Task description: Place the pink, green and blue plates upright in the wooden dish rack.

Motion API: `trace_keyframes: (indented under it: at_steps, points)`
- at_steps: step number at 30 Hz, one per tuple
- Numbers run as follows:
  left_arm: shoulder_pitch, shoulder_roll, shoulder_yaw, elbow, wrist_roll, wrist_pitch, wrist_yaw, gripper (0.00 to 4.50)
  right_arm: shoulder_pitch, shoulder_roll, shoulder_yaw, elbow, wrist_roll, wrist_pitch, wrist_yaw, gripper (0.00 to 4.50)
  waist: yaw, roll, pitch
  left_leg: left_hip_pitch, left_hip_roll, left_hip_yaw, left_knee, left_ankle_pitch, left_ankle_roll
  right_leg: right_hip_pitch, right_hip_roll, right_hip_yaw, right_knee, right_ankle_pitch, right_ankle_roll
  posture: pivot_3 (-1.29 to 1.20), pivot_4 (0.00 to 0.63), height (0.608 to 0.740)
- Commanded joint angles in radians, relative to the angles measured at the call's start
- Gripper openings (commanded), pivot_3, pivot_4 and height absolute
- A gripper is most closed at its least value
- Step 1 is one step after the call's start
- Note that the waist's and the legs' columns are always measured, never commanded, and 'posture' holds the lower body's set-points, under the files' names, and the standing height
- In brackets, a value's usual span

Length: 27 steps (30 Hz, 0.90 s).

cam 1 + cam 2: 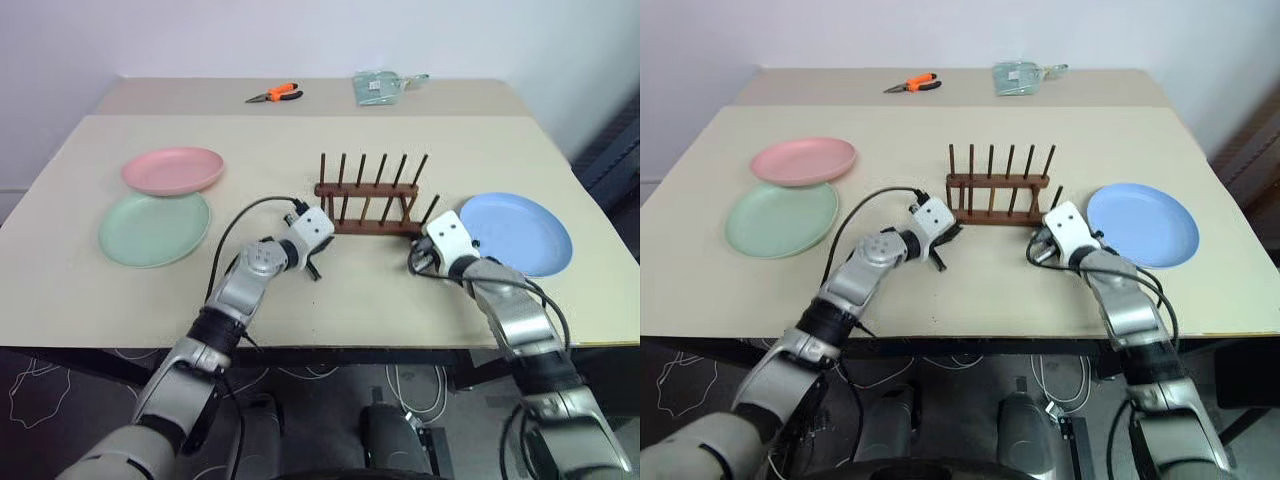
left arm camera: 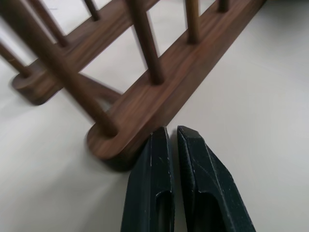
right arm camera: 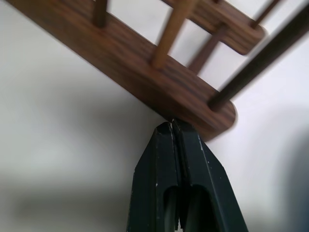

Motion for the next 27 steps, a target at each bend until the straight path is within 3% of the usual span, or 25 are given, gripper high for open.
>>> trace_keyframes:
  at_steps: [1,8,9,12,15,18,20,24,27]
  points:
    - [-0.042,-0.005,0.021,0.135,0.020,-0.041,0.033,0.29,-0.075,0.021,0.008,0.085,-0.027,-0.075,-0.004,0.00,0.002,0.000,0.000,0.000,0.000,0.000,-0.002,0.000,0.000,0.000,0.000,0.000,0.001,0.000,0.003,0.00,0.150,0.740]
    - [-0.074,-0.012,0.036,0.204,0.020,-0.090,0.043,0.29,-0.103,0.027,-0.004,0.097,0.004,-0.094,0.067,0.00,0.002,0.000,0.000,0.000,0.000,0.000,-0.003,0.000,0.000,0.000,0.000,0.000,0.000,0.000,0.006,0.00,0.150,0.740]
    - [-0.061,-0.004,0.042,0.184,0.012,-0.082,0.032,0.24,-0.085,0.017,-0.009,0.060,0.022,-0.078,0.098,0.24,0.001,0.000,0.000,0.000,0.000,0.000,-0.003,0.000,-0.001,0.000,0.000,0.000,0.000,0.000,0.006,0.00,0.150,0.740]
    - [0.007,0.035,0.062,0.037,-0.030,-0.022,-0.037,0.23,-0.027,-0.006,-0.018,-0.059,0.051,-0.044,0.152,1.27,-0.004,0.000,0.000,0.000,0.000,0.000,-0.004,0.000,-0.001,-0.001,0.000,0.000,0.000,0.000,0.006,0.00,0.150,0.740]
    - [0.098,0.067,0.147,-0.210,-0.138,0.041,-0.085,1.10,0.042,-0.029,-0.023,-0.202,0.079,-0.029,0.193,2.73,-0.004,0.001,0.001,0.000,0.000,0.001,-0.005,0.000,-0.001,-0.002,0.000,0.000,0.001,0.000,0.006,0.00,0.150,0.740]
    - [0.110,0.061,0.365,-0.425,-0.293,0.146,0.027,2.56,0.113,-0.036,-0.027,-0.322,0.084,-0.008,0.191,4.21,0.002,0.000,0.002,-0.002,0.000,0.001,-0.006,0.000,-0.001,-0.003,0.000,0.000,0.001,0.000,0.006,0.00,0.150,0.740]
    - [0.083,0.059,0.477,-0.467,-0.347,0.222,0.125,2.56,0.140,-0.042,-0.020,-0.352,0.069,-0.007,0.190,4.21,0.006,0.000,0.002,-0.004,0.000,0.000,-0.003,0.000,-0.002,-0.004,0.000,0.000,0.001,-0.001,0.004,0.00,0.150,0.740]
    - [-0.009,0.098,0.691,-0.448,-0.278,0.308,0.476,2.56,0.157,-0.037,-0.011,-0.346,0.064,-0.009,0.195,4.21,0.001,0.000,0.002,0.000,0.000,0.000,-0.001,0.000,-0.002,0.001,0.000,0.000,-0.002,-0.002,0.001,0.00,0.150,0.740]
    - [-0.037,0.117,0.798,-0.444,-0.264,0.384,0.647,2.56,0.141,-0.023,-0.017,-0.339,0.111,0.034,0.230,4.21,-0.002,0.000,0.002,0.000,0.000,0.000,-0.003,0.000,-0.001,0.000,0.000,0.000,-0.001,-0.002,0.002,0.00,0.150,0.740]
